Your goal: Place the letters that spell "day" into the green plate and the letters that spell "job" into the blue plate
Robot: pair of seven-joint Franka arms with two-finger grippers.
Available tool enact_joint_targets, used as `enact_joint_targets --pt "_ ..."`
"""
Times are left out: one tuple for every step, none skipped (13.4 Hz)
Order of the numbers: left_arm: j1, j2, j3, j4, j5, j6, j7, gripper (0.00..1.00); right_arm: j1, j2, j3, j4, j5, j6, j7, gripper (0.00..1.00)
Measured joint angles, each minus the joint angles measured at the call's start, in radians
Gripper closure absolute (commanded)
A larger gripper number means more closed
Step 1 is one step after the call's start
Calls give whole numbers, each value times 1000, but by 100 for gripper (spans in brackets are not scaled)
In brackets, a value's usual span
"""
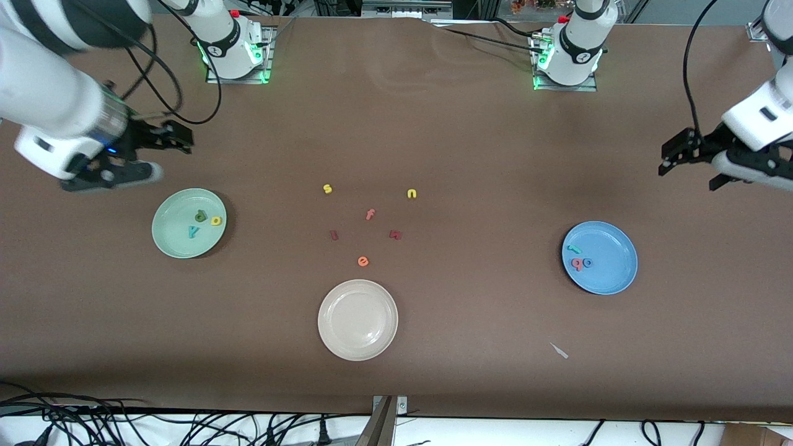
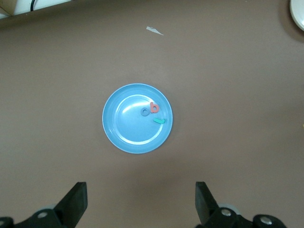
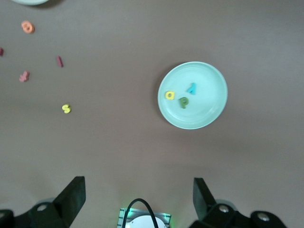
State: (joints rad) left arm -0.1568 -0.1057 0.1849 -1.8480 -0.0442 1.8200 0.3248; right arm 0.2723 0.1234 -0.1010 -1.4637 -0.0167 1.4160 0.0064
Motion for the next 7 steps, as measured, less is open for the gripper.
enact_joint_targets --pt "0 -4 -4 22 11 -43 -4 0 -32 -17 3 -1 2 1 0 0" --pt "1 -4 -10 41 22 -78 -17 0 -61 -26 5 -2 8 3 0 0" --pt "2 -4 -18 52 36 -98 -47 0 -79 -28 5 -6 12 7 0 0" --pt "6 -4 -25 57 42 -111 -73 0 -90 -28 6 -17 12 21 3 0" --pt "11 -3 -31 61 42 -133 -85 0 -96 -27 6 -35 12 50 13 0" --pt "16 -3 -32 67 42 -166 -90 0 -100 -27 8 -53 12 76 23 0" --pt "24 -2 -32 76 42 -197 -93 0 -103 -27 9 -66 12 92 28 0"
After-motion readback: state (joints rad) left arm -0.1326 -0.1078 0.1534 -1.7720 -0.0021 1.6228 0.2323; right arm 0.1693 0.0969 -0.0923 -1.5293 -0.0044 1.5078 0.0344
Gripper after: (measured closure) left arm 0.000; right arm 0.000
